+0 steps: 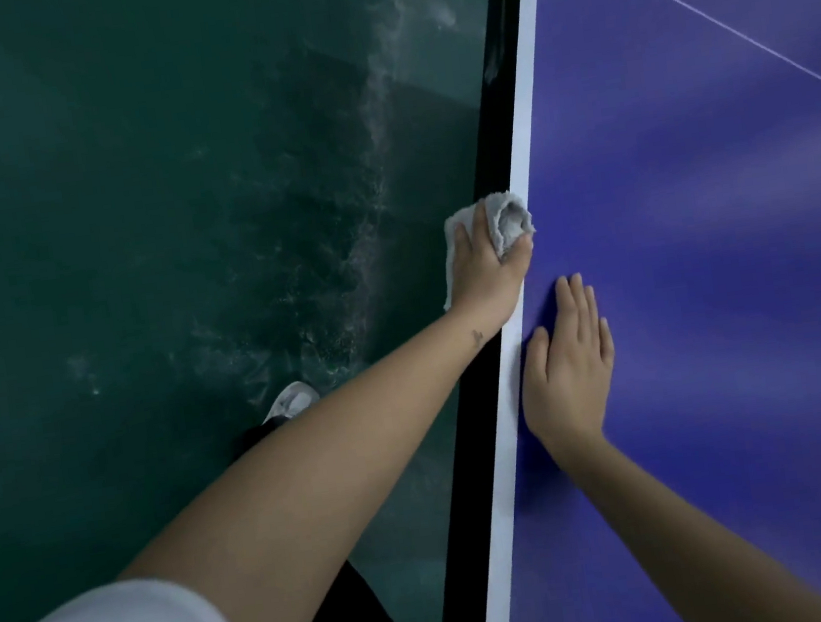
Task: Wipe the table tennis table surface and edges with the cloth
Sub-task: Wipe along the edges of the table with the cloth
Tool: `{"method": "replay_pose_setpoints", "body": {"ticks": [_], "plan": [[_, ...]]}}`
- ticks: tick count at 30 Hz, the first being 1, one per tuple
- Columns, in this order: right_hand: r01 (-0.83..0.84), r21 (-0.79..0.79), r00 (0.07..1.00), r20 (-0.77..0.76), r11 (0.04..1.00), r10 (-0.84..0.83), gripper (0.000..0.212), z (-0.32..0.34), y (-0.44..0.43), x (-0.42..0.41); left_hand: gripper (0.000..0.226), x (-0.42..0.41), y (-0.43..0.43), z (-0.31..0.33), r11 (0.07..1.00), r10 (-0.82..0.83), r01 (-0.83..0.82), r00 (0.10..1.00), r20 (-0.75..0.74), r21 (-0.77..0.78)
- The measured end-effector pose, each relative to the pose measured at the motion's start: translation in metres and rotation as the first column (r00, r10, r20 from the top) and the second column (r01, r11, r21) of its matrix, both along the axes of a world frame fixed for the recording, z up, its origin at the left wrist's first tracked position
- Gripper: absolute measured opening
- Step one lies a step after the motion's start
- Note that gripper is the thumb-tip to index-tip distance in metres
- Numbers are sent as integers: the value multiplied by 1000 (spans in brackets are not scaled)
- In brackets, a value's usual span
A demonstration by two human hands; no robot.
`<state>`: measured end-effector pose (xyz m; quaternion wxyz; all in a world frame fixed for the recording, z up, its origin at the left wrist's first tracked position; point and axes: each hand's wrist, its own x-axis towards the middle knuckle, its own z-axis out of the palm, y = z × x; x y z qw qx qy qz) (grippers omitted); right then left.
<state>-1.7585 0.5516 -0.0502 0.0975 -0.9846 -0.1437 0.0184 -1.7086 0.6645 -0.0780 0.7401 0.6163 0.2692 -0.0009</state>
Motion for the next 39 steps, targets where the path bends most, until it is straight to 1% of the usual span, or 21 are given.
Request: {"method": "replay_pose_setpoints", "body": {"ticks": [5, 8, 12, 16, 18, 21, 24, 27, 29, 31, 34, 36, 37, 39], "plan": [[-2, -13, 1000, 1, 1000, 2, 60, 0, 2, 0, 66, 53, 27, -4, 1000, -23, 23, 1000, 18, -5], [-12, -22, 1000, -3, 1000, 12, 59, 2, 2, 0, 63, 60, 31, -4, 1000, -3, 3, 1000, 22, -7], [-1, -41, 1000, -3, 999, 1, 57, 6, 4, 2, 61, 21, 10, 6, 999, 23, -23, 1000, 0, 30], [14, -64, 1000, -19, 998, -16, 56, 9, 4, 4, 63, -47, -22, 9, 999, 10, -13, 998, -67, -52], [10, -68, 999, -39, 998, -12, 55, 11, 4, 4, 63, -61, -29, 8, 999, -18, 15, 996, -91, -30], [13, -74, 997, -76, 997, -19, 56, 12, 4, 7, 62, -50, -24, 9, 1000, -27, 27, 996, -82, -10], [20, -76, 995, -96, 997, -28, 56, 14, 5, 7, 67, -29, -13, 10, 999, -34, 33, 995, -90, -17], [0, -91, 994, -111, 996, -10, 56, 16, 6, 12, 65, 6, 7, 9, 999, -34, 33, 999, -36, -25], [-33, -107, 994, -107, 994, 22, 57, 16, 9, 34, 61, 40, 24, 9, 999, -46, 46, 999, 7, 12], [-7, -113, 994, -105, 994, -5, 58, 14, 12, 72, 51, 75, 42, 9, 998, -44, 42, 999, 33, 43], [176, -93, 975, -118, 980, -186, 55, 7, 22, 148, 39, 124, 66, 7, 997, -41, 38, 998, 42, 67], [282, -82, 951, -107, 956, -290, 56, 5, 31, 194, 41, 148, 77, 7, 997, -30, 26, 998, 56, 67], [302, -76, 945, -106, 950, -309, 56, 5, 40, 215, 46, 158, 83, 7, 999, -25, 23, 999, 43, 48], [259, -65, 959, -104, 964, -264, 56, 4, 66, 247, 57, 175, 90, 5, 999, -31, 31, 999, 10, 13]]}}
